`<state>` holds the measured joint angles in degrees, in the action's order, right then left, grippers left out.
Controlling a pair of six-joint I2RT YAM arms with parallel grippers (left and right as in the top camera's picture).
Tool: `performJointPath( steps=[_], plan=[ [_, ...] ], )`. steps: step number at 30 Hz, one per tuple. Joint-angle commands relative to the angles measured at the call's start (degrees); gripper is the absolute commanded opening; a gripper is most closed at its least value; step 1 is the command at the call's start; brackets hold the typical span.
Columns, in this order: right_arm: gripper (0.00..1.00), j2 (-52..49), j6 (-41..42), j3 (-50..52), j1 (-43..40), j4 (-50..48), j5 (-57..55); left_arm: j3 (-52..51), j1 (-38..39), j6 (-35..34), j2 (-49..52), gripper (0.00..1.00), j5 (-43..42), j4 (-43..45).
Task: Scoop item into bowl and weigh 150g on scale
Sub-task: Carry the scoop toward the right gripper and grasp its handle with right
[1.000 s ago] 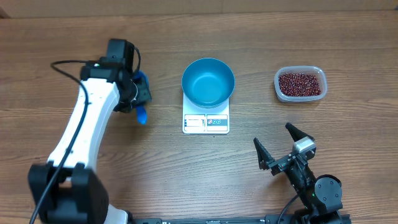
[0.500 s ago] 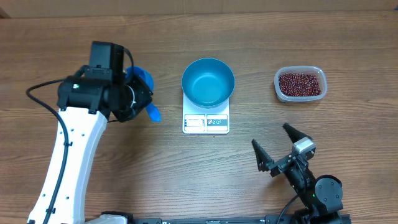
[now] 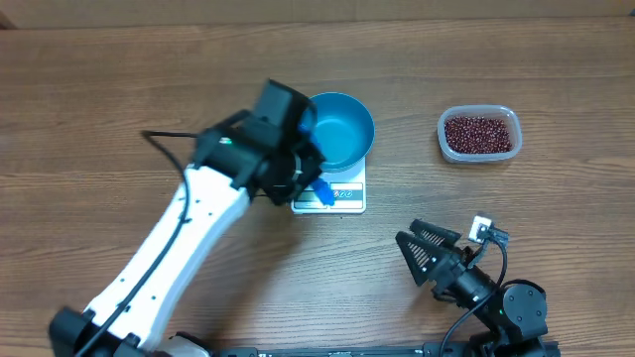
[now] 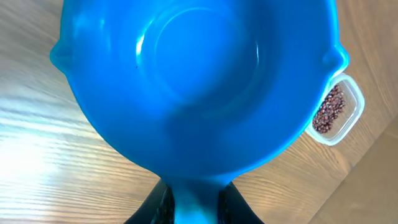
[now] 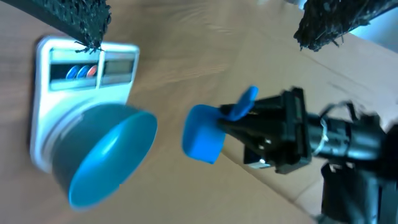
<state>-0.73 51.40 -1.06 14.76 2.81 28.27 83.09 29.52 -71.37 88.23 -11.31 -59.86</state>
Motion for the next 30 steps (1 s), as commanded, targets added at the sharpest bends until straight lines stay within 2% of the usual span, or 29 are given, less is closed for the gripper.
performJointPath(
  steps=[1,7,11,16,24,30],
  plan=[
    [1.00,0.57,10.62,0.61,0.33,-0.37,0.92,0.20,3.78,-9.73,2.60,0.04,2.75,1.88],
    [1.00,0.57,11.72,0.61,0.33,-1.53,1.81,0.20,9.99,-17.46,4.74,0.04,7.41,5.81],
    [0.92,0.57,9.51,0.59,0.33,-1.68,2.05,0.20,13.77,-21.07,5.09,0.04,12.48,8.57],
    [0.85,0.55,5.66,0.13,0.33,-1.66,2.25,0.20,16.37,-22.18,5.09,0.04,16.09,11.56],
    [0.84,-1.84,1.75,-1.25,0.33,-1.49,-1.18,0.20,17.03,-22.10,5.09,0.04,16.20,12.59],
    [0.82,-13.77,-1.22,-2.60,0.35,-11.98,-1.42,0.20,17.03,-22.10,5.09,0.04,16.22,12.57]
  ],
)
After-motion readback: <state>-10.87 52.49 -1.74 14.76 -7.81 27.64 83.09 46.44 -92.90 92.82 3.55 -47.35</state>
